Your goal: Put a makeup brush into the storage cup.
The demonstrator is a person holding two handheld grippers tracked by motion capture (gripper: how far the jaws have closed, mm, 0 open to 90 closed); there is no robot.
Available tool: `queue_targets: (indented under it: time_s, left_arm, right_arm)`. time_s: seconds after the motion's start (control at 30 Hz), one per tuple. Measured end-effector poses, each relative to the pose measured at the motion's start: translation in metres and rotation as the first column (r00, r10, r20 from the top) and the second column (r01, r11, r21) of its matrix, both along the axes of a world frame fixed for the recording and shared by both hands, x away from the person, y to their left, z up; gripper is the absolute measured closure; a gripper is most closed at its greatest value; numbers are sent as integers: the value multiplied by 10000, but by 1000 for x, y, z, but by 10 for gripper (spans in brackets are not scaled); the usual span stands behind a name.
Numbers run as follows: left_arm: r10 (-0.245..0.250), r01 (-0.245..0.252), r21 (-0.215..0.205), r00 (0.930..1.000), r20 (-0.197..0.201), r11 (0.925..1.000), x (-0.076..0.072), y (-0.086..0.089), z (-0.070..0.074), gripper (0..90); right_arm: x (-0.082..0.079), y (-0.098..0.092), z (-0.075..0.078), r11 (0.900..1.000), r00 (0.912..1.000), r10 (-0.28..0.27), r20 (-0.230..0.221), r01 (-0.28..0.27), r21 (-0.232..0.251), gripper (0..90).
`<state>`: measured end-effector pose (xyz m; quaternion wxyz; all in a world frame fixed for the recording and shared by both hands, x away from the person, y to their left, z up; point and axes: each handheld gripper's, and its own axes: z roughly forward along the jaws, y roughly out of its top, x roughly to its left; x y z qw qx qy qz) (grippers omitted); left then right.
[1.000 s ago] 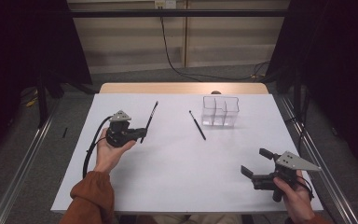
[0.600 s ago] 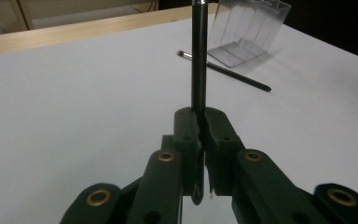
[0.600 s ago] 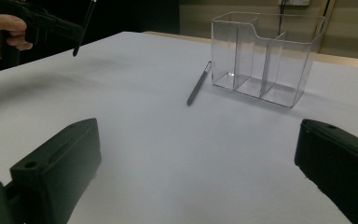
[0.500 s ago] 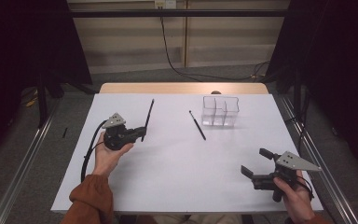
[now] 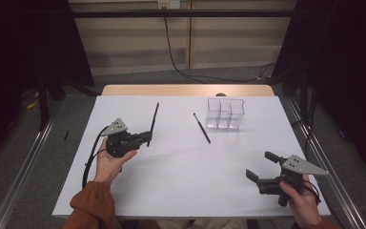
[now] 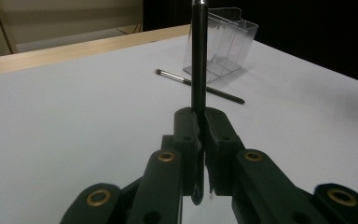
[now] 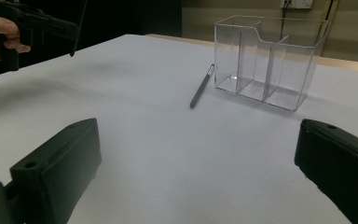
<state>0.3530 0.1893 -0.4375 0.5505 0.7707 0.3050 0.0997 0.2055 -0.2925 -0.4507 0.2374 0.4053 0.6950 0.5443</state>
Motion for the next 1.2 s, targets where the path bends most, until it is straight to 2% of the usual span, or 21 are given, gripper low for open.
queue_targets:
  time_s: [0.23,0.43,0.63,0.8,0.97,1.07,1.2]
  left_arm:
    - [-98,100,-304,9999,50,9995,-9,0,3,842]
    - [-258,261,-298,9996,126,9992,-14,-3,5,843]
    - [-428,430,-522,9991,38,9977,-17,-7,7,843]
    - [-726,727,-439,9974,40,9964,-20,-12,6,843]
    - [-655,662,-572,9978,138,9962,-22,-15,8,843]
    - [-751,758,-493,9971,151,9959,-23,-15,7,843]
    - [-910,917,-539,9957,152,9943,-26,-21,6,843]
  right_arm:
    - [0,2,1,9998,9997,193,138,-193,14,0]
    - [-1,3,2,9995,9993,292,218,-294,85,0]
    - [0,6,3,9990,9987,415,299,-419,128,0]
    - [1,11,3,9968,9964,794,298,-796,75,1]
    - [1,15,4,9953,9948,956,341,-960,95,2]
    - [1,21,6,9931,9917,1165,543,-1169,51,2]
    - [3,29,9,9904,9892,1343,586,-1360,257,2]
